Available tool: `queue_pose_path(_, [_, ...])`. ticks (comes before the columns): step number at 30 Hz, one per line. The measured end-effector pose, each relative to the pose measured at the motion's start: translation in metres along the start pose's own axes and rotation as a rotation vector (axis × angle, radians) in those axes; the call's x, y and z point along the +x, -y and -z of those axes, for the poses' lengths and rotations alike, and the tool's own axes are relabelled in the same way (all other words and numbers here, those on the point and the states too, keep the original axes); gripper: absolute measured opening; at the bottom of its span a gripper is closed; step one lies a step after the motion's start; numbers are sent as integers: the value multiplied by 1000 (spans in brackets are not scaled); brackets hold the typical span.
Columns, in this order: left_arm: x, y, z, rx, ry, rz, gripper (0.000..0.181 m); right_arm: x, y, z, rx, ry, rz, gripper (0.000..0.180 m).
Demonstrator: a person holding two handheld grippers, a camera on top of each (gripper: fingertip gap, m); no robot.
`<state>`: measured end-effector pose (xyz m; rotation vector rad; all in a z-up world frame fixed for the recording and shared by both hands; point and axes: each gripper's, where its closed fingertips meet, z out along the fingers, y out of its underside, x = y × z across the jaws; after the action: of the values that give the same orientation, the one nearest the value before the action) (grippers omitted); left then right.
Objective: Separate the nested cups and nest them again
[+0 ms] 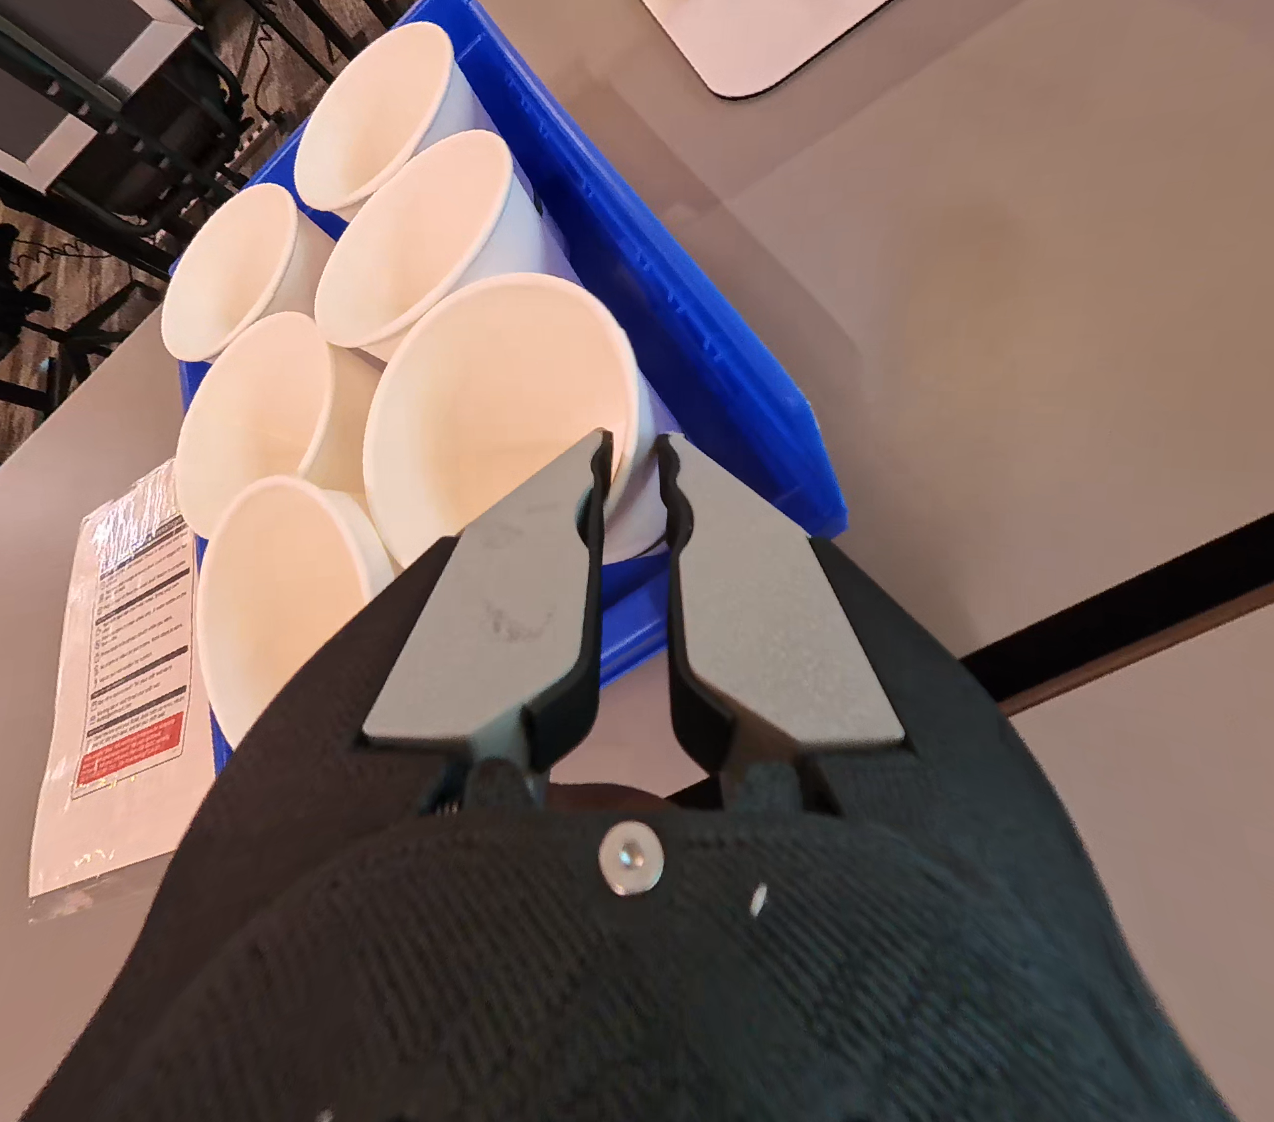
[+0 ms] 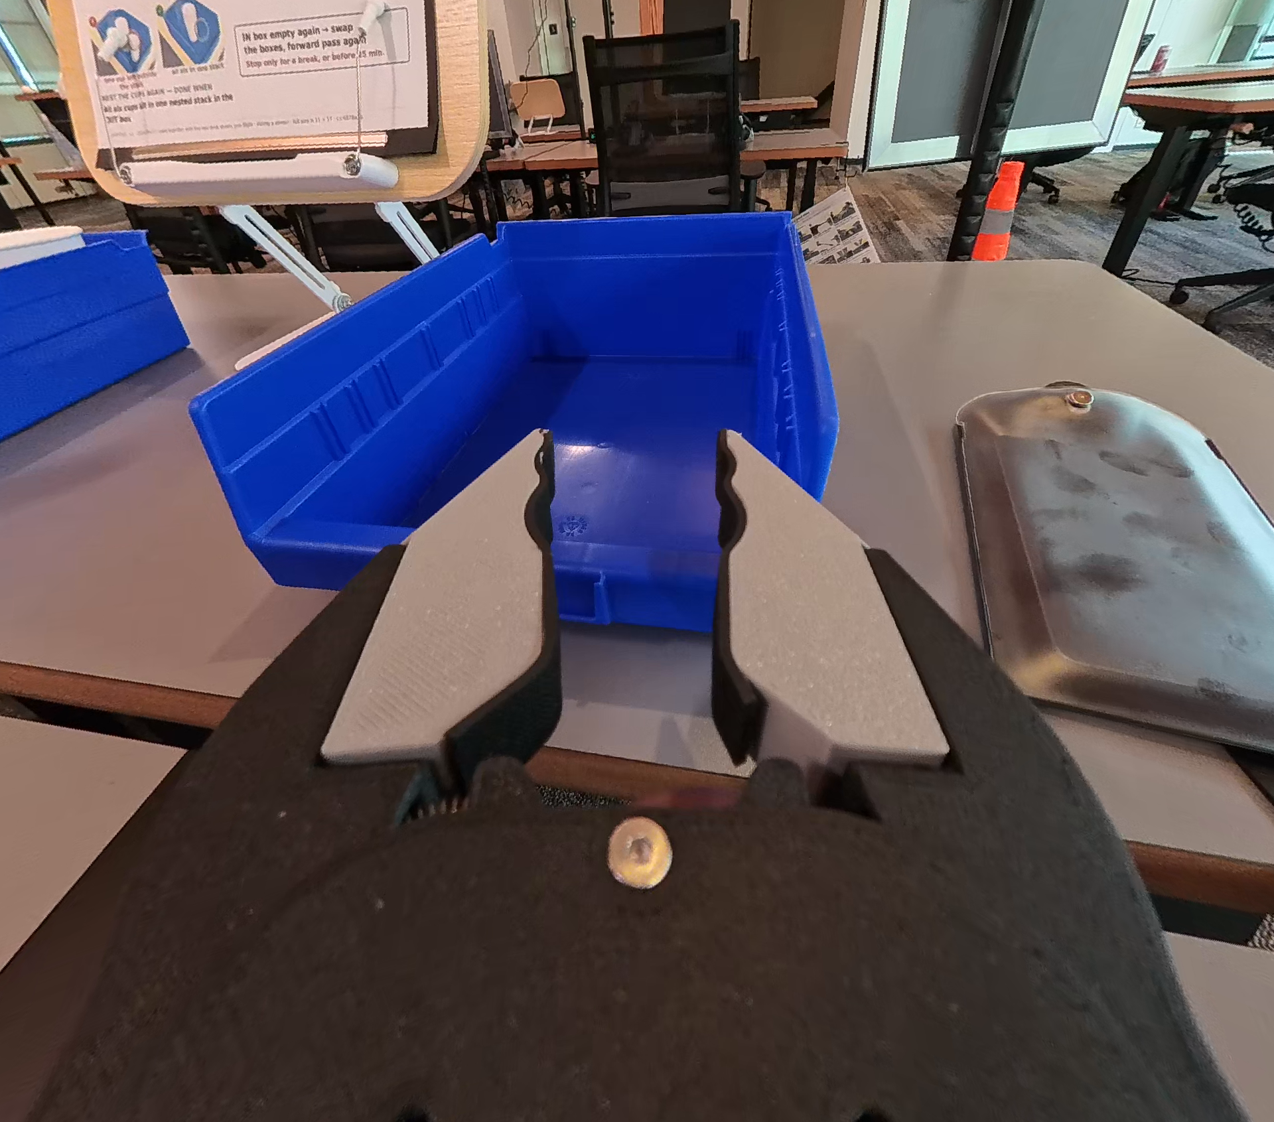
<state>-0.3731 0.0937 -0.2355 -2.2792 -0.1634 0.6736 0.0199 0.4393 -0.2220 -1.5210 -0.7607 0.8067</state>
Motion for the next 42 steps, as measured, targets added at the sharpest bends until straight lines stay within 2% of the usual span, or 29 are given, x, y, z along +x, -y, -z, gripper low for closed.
queue_pose_path(42, [-2, 0, 5, -3, 2, -19, 0, -2, -2, 2, 2, 4, -1, 45])
